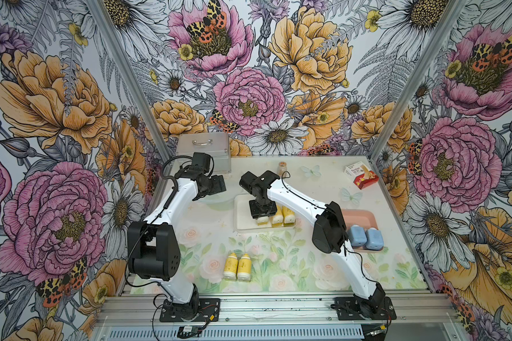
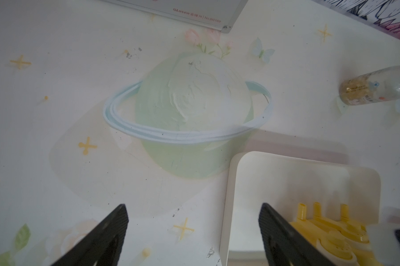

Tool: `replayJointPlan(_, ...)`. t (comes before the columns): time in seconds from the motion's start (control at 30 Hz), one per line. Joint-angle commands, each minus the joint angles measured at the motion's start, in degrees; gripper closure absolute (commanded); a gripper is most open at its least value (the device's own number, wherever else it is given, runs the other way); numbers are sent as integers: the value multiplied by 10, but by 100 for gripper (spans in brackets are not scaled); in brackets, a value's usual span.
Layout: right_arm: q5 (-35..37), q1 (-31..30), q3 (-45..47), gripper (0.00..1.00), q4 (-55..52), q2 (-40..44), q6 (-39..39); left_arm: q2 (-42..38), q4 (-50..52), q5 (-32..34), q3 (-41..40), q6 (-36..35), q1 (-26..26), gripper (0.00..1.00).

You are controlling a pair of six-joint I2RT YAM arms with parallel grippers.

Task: Place the pencil sharpeners by color into the storage box
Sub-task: Place the pencil sharpener in the storage box.

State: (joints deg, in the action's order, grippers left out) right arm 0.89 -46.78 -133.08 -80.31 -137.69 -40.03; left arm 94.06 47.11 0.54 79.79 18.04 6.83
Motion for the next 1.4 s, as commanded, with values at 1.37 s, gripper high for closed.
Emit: replayJointPlan(1.37, 16, 11, 52, 59, 38, -3, -22, -4, -11, -13, -5, 5, -7, 11)
